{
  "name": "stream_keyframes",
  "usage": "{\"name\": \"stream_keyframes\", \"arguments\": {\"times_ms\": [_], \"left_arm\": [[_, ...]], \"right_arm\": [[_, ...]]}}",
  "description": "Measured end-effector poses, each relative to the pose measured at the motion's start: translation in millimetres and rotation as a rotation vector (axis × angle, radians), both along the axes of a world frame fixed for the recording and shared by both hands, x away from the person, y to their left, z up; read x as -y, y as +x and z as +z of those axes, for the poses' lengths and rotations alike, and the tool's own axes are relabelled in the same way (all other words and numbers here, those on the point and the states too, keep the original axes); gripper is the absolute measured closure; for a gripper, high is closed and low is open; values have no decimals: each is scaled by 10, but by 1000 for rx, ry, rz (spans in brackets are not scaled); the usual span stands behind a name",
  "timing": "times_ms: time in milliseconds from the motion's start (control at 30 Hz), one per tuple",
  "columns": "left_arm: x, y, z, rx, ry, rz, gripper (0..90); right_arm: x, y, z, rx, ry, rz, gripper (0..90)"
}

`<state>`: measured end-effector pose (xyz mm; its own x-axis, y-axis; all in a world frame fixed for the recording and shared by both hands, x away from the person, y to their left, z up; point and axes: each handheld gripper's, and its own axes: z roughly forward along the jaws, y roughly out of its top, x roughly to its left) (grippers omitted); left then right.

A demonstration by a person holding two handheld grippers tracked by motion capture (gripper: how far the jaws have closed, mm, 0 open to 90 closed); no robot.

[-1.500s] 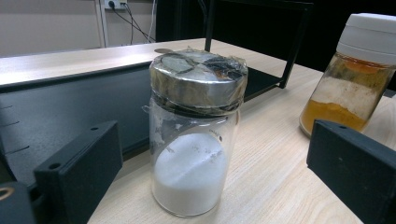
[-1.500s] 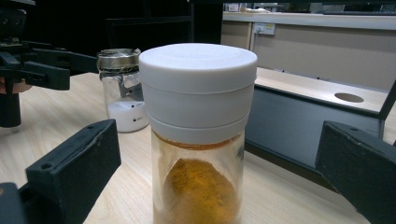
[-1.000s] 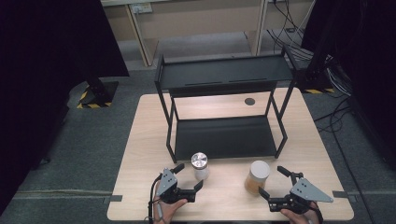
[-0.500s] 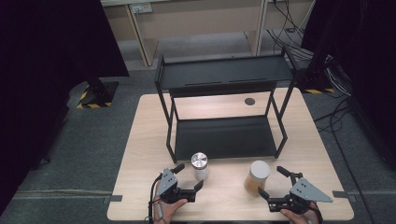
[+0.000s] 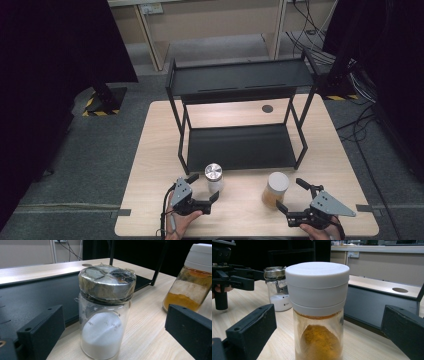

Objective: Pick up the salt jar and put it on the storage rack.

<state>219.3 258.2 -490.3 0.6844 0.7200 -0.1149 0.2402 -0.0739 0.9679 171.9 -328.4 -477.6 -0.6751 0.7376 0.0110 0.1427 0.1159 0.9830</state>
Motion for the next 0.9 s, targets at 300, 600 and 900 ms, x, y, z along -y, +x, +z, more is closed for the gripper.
{"name": "stream_keyframes", "arguments": {"times_ms": [300, 600, 900], "left_arm": [[6, 63, 8, -11, 3, 1, 16], [65, 141, 20, -2, 21, 3, 16], [153, 271, 26, -4, 33, 5, 17]], "right_arm": [[2, 0, 1, 0, 1, 0, 4], [0, 8, -6, -5, 6, 0, 4], [2, 8, -9, -5, 8, 0, 4]]}}
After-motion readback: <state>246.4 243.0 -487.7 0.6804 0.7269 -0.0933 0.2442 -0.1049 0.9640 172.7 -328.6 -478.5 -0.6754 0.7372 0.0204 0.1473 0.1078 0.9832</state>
